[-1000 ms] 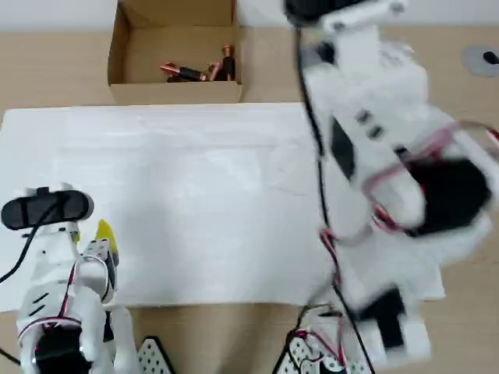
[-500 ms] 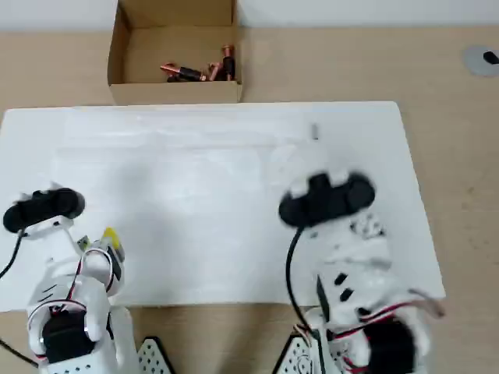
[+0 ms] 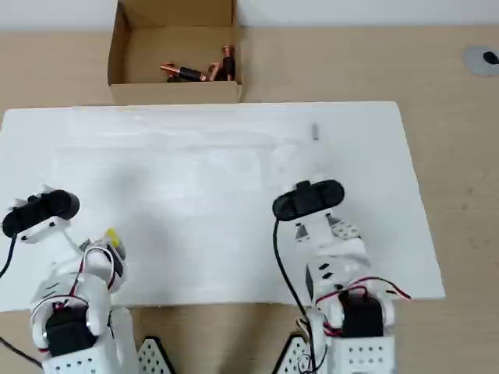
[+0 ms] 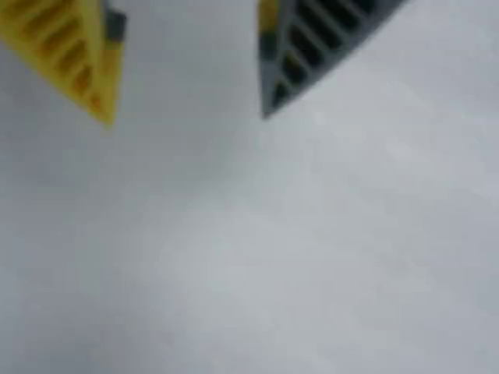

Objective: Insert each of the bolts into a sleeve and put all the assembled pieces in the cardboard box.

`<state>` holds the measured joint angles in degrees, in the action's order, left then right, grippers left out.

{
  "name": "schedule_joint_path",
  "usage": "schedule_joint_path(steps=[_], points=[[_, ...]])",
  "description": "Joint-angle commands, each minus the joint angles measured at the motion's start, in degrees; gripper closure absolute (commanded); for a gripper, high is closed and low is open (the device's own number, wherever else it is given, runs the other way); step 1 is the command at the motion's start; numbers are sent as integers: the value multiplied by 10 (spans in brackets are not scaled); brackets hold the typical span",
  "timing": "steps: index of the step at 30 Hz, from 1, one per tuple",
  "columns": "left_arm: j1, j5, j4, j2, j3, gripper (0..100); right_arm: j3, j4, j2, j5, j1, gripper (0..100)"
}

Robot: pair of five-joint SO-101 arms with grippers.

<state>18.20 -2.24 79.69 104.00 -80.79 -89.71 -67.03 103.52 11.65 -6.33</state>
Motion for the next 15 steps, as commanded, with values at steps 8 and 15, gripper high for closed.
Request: schedule_joint_path(steps=[8,15], points=[[8,-4,-50,1,-95,867,-57,11,65,3,7,988],[8,-3,-50,2,-94,867,-57,12,65,4,7,988]])
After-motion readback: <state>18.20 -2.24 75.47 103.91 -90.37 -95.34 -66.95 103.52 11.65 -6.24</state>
